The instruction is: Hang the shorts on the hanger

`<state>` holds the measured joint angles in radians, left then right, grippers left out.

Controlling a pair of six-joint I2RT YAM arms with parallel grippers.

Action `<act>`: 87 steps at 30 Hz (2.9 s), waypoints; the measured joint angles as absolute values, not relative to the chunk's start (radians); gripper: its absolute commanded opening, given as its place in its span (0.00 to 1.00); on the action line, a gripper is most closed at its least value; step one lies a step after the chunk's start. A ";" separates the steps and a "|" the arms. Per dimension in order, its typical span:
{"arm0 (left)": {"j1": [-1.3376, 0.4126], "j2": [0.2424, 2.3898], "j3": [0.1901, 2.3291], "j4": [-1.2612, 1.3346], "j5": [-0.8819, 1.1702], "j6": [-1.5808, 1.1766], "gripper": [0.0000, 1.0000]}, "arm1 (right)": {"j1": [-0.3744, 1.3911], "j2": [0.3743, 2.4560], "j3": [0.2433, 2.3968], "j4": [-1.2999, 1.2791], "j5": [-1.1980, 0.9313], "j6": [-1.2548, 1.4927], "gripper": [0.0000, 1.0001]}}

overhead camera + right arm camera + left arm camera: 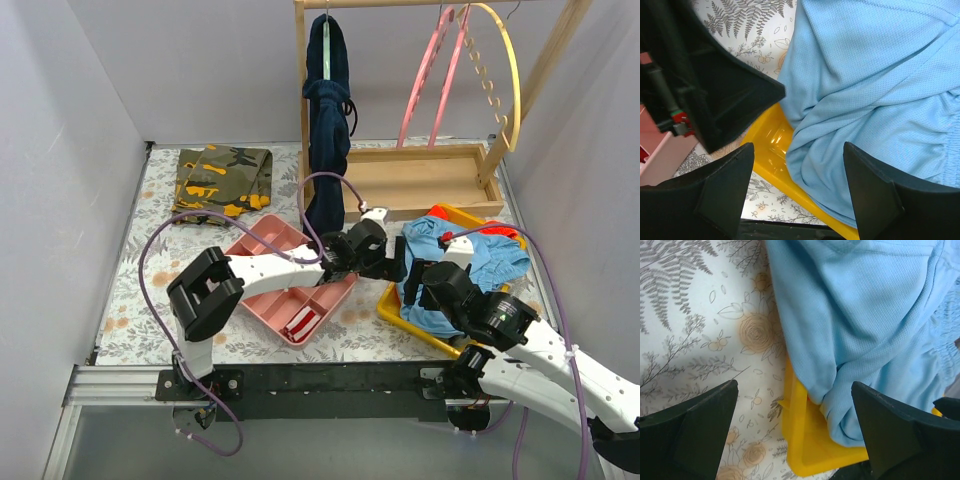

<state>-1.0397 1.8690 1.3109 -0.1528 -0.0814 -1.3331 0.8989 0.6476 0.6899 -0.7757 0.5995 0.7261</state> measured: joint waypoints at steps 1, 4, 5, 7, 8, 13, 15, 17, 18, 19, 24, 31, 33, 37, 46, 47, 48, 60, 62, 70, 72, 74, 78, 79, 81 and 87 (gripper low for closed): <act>-1.032 1.853 1.291 -0.144 -0.076 -1.344 0.98 | 0.899 0.648 0.690 -0.776 0.599 0.727 0.79; -0.991 1.794 1.216 -0.126 -0.070 -1.371 0.98 | 0.899 0.649 0.690 -0.776 0.599 0.728 0.79; -0.972 1.777 1.195 -0.125 -0.069 -1.379 0.98 | 0.899 0.649 0.690 -0.776 0.599 0.729 0.79; -0.938 1.745 1.150 -0.110 -0.069 -1.394 0.98 | 0.899 0.649 0.690 -0.775 0.599 0.730 0.79; -0.920 1.726 1.127 -0.107 -0.068 -1.401 0.98 | 0.899 0.649 0.690 -0.775 0.598 0.730 0.79; -0.838 1.614 1.002 -0.096 -0.067 -1.434 0.98 | 0.899 0.652 0.690 -0.758 0.593 0.730 0.79; -0.814 1.567 0.956 -0.106 -0.067 -1.445 0.98 | 0.899 0.656 0.690 -0.755 0.591 0.730 0.79; -0.804 1.536 0.929 -0.116 -0.067 -1.451 0.98 | 0.899 0.661 0.690 -0.753 0.587 0.730 0.79; -0.797 1.509 0.908 -0.125 -0.067 -1.447 0.98 | 0.899 0.662 0.690 -0.752 0.584 0.730 0.79; -0.793 1.494 0.897 -0.134 -0.067 -1.446 0.98 | 0.899 0.662 0.689 -0.752 0.582 0.730 0.79; -0.909 1.443 0.896 -0.245 -0.105 -1.385 0.98 | 0.899 0.664 0.675 -0.737 0.573 0.730 0.79; -1.121 1.449 0.926 -0.324 -0.101 -1.438 0.98 | 0.899 0.651 0.675 -0.736 0.581 0.726 0.80; -1.148 1.451 0.924 -0.344 -0.100 -1.473 0.98 | 0.899 0.647 0.675 -0.737 0.584 0.726 0.80; -1.174 1.445 0.872 -0.356 -0.093 -1.567 0.98 | 0.899 0.641 0.675 -0.738 0.588 0.723 0.80; -1.125 1.238 0.678 -0.463 -0.189 -1.825 0.98 | 0.899 0.640 0.673 -0.737 0.587 0.714 0.80; -1.106 1.192 0.649 -0.485 -0.204 -1.854 0.98 | 0.899 0.638 0.672 -0.738 0.587 0.712 0.80; -1.089 1.155 0.628 -0.503 -0.215 -1.876 0.98 | 0.899 0.636 0.671 -0.738 0.587 0.710 0.80; -1.004 1.188 0.756 -0.570 -0.303 -1.783 0.98 | 0.899 0.637 0.671 -0.736 0.575 0.707 0.80; -1.003 1.209 0.761 -0.544 -0.303 -1.745 0.98 | 0.899 0.640 0.671 -0.735 0.573 0.707 0.80; -0.793 1.227 0.673 -0.442 -0.266 -1.669 0.98 | 0.899 0.728 0.671 -0.730 0.582 0.737 0.86; -0.723 1.203 0.641 -0.418 -0.243 -1.663 0.98 | 0.896 0.757 0.671 -0.737 0.599 0.758 0.86; -0.669 1.189 0.625 -0.412 -0.244 -1.659 0.98 | 0.875 0.792 0.671 -0.751 0.619 0.776 0.87; -0.632 1.177 0.614 -0.408 -0.232 -1.637 0.98 | 0.772 0.822 0.677 -0.777 0.641 0.788 0.87; -0.629 1.173 0.614 -0.405 -0.219 -1.625 0.98 | 0.747 0.825 0.680 -0.780 0.645 0.788 0.87; -0.627 1.165 0.614 -0.392 -0.190 -1.592 0.98 | 0.686 0.829 0.682 -0.779 0.649 0.785 0.86; -0.652 1.145 0.679 -0.388 -0.090 -1.480 0.98 | 0.565 0.866 0.679 -0.709 0.628 0.763 0.61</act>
<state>-0.6521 1.1450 0.6788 -0.3882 -0.0902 -1.4796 0.5648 0.8661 0.6788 -0.7086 0.6285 0.7631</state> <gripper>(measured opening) 0.982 0.725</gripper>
